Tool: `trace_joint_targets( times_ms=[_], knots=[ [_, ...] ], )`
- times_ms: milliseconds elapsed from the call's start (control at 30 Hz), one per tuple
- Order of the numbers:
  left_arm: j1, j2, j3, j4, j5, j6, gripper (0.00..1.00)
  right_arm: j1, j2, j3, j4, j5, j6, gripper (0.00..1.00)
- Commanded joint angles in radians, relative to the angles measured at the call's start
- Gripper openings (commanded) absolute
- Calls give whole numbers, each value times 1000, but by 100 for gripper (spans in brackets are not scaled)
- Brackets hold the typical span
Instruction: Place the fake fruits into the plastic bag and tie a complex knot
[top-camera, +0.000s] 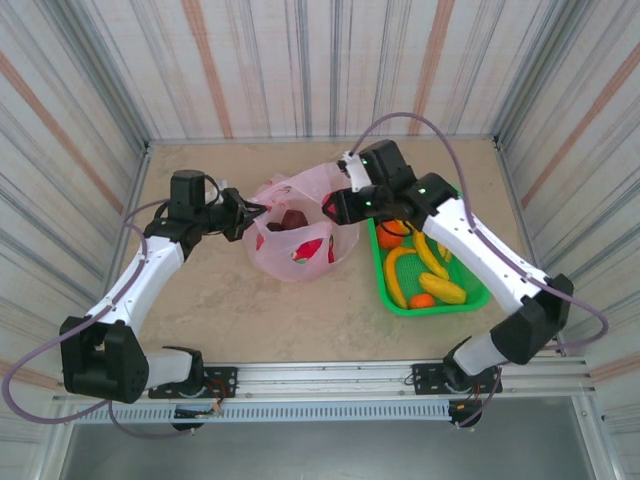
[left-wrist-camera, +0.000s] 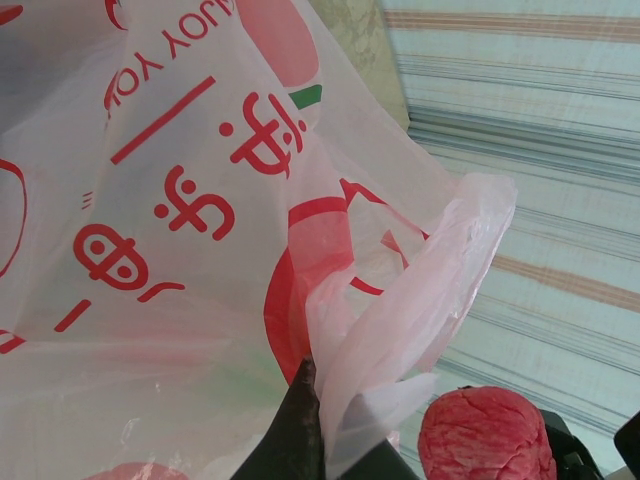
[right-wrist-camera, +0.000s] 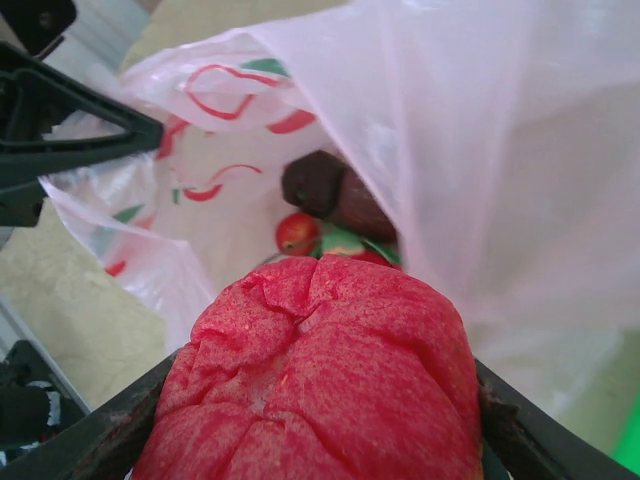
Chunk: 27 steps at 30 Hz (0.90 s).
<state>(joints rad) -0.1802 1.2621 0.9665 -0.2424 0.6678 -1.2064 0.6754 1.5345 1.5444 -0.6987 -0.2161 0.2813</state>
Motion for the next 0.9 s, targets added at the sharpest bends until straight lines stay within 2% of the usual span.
trace_joint_targets(
  times_ms=[0, 167, 400, 867],
  knots=[
    [-11, -16, 14, -25, -7, 20, 0, 33, 71, 49, 83, -34, 16, 54],
    [-13, -14, 13, -22, -5, 20, 0, 70, 186, 90, 135, -38, 10, 55],
    [-19, -15, 18, -24, -5, 19, 0, 74, 306, 115, 205, -32, 24, 55],
    [-22, -6, 24, -22, -5, 18, 0, 74, 351, 122, 197, -47, 35, 62]
  ],
)
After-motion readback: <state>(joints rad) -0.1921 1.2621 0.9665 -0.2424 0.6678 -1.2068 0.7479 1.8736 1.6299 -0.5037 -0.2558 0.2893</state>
